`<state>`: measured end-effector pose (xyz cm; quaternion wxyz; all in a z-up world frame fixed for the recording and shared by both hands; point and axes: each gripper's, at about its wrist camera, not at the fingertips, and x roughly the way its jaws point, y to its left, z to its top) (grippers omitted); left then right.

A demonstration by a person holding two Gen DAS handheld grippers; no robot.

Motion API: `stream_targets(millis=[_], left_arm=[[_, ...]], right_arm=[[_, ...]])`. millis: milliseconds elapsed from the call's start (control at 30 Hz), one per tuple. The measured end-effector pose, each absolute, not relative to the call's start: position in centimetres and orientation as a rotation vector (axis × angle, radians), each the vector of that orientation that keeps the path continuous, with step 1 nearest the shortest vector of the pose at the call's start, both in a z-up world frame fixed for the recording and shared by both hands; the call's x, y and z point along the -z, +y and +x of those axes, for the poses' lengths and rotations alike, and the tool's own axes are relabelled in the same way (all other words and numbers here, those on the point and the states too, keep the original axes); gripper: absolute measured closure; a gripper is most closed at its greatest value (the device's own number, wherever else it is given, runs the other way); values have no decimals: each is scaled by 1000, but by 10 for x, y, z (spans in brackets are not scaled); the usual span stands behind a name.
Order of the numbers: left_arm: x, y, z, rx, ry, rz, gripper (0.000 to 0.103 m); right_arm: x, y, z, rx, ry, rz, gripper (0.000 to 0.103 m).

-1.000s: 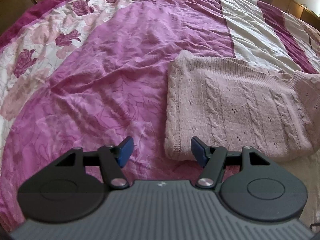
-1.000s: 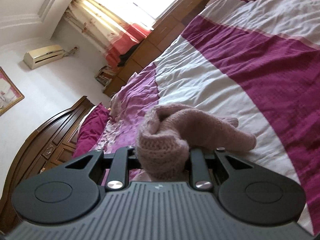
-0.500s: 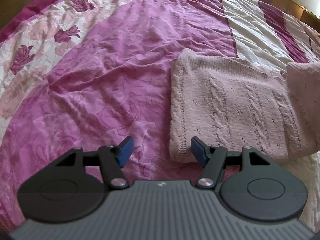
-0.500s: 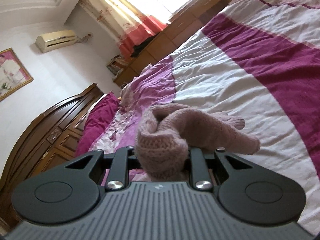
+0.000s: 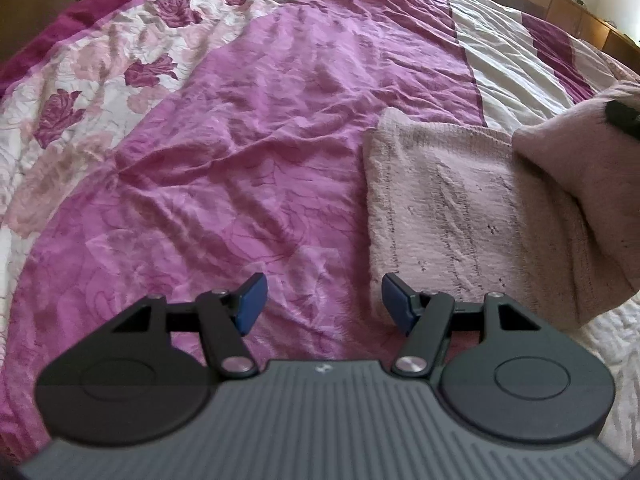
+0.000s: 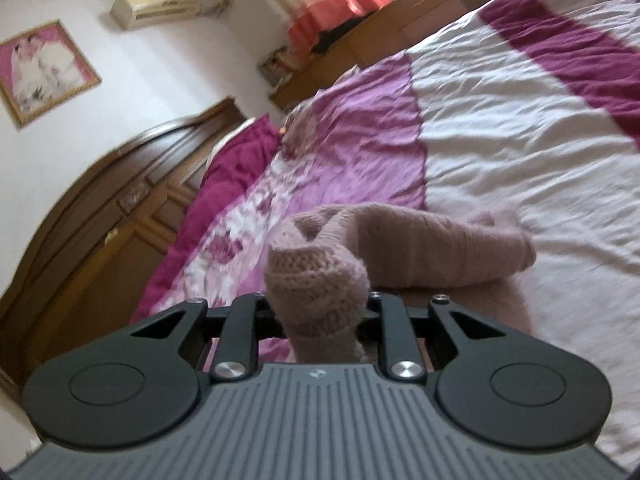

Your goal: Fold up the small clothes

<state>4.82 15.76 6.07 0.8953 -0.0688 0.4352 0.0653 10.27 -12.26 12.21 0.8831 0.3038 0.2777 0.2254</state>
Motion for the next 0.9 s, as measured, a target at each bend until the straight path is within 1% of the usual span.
stream_targets(millis=[200, 467, 567, 633, 667, 700, 733, 800, 900], left_arm=[[-59, 168, 46, -152, 901, -154, 38], [-53, 184, 42, -182, 904, -183, 38], [-54, 188, 42, -184, 895, -193, 38], [-57, 189, 42, -180, 883, -201, 38], [-57, 189, 42, -178, 878, -205, 38], [-59, 188, 43, -175, 873, -210, 38], [-61, 188, 43, -170, 865, -218, 38], [-65, 187, 44, -150, 849, -235, 38], [-75, 182, 47, -110, 820, -255, 38]], right_arm=[[-103, -74, 106, -526, 663, 539, 79], [-60, -16, 107, -533, 772, 316, 78], [-56, -9, 102, -547, 759, 277, 69], [-59, -7, 98, -556, 756, 268, 53], [-62, -7, 97, -566, 754, 268, 49], [-64, -7, 94, -575, 751, 272, 43], [-66, -7, 91, -587, 753, 275, 40], [-71, -8, 85, -611, 758, 276, 38], [-82, -15, 70, -630, 762, 269, 37]])
